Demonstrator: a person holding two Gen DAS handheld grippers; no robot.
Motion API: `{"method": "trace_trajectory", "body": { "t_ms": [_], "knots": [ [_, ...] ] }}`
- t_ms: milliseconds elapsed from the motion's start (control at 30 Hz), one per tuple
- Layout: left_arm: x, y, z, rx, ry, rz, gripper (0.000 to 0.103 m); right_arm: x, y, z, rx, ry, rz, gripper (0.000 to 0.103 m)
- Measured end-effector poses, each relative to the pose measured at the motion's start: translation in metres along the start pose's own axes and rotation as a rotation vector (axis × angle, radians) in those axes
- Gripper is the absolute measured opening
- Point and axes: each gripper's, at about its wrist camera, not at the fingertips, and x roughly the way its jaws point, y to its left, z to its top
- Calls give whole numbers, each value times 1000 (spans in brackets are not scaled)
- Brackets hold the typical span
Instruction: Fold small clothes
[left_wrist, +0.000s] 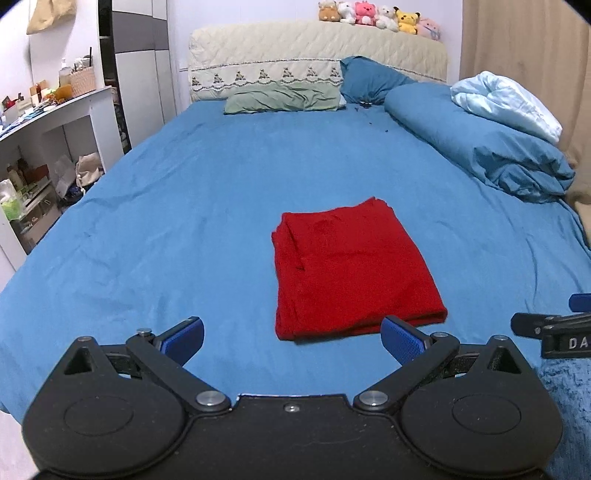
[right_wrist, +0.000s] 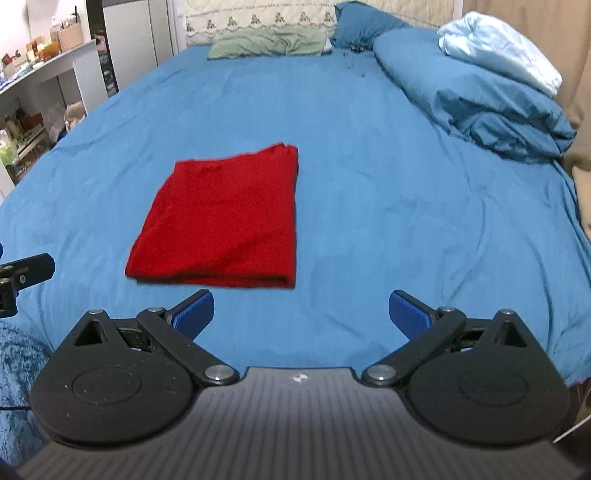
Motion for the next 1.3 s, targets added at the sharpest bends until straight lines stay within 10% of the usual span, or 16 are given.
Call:
{"method": "trace_trajectory", "body": {
  "t_ms": [1300],
  "knots": [
    [-1,-14,-5,-13,0,-9,103,1,3,-8,8,23,-12,103]
  ]
}}
